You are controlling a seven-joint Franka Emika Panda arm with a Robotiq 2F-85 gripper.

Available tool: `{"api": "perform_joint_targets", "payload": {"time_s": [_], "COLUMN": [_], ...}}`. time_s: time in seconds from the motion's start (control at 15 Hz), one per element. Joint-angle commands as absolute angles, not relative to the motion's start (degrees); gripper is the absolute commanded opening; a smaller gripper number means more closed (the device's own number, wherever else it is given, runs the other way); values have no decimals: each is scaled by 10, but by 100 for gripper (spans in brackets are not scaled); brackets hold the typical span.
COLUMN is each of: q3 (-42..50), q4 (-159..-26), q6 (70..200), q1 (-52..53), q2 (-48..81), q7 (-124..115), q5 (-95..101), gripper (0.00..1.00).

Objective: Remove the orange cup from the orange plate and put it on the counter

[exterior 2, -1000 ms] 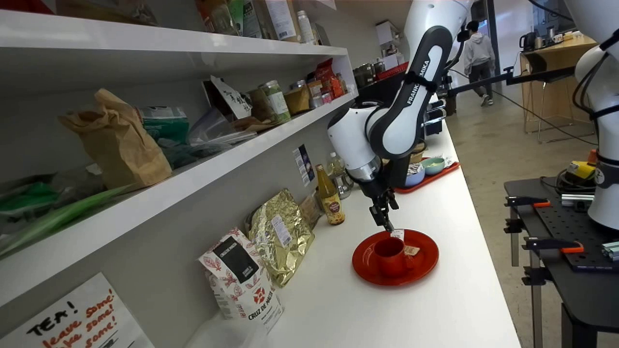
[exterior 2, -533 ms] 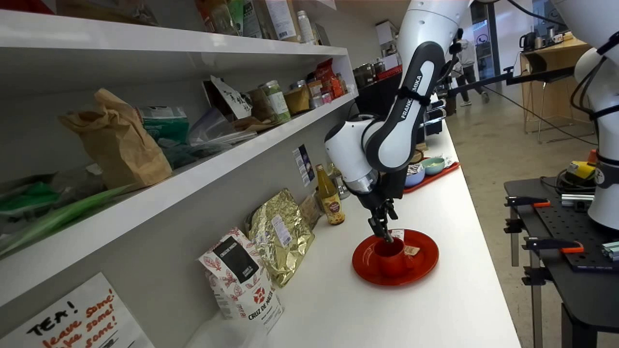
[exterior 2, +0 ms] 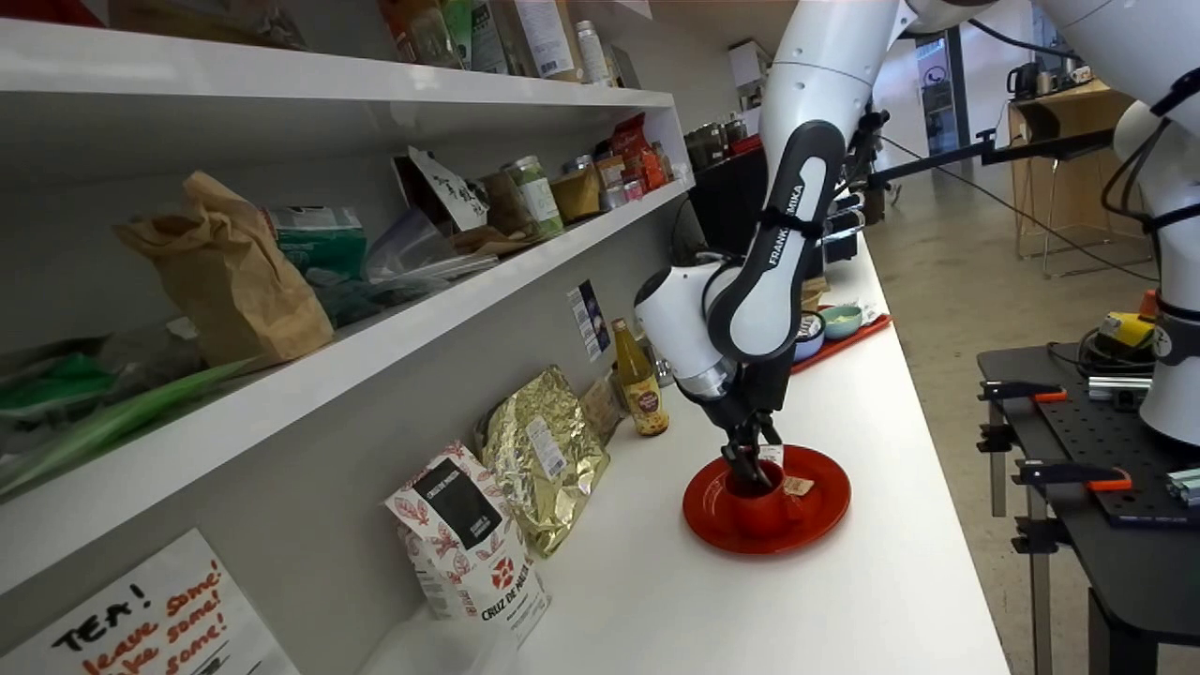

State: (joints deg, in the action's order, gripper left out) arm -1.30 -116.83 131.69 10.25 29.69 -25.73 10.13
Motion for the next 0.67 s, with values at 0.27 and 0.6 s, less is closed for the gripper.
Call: {"api": "perform_joint_targets", "payload": {"time_s": [0.27,0.6], "q3": [-5,-4], "q4": [-1128,-1123], "q6": [1323,1320], "q1": [108,109], "q2": [333,342], "q7": [-248,-244], "q5": [74,68], "gripper": [87,45]}}
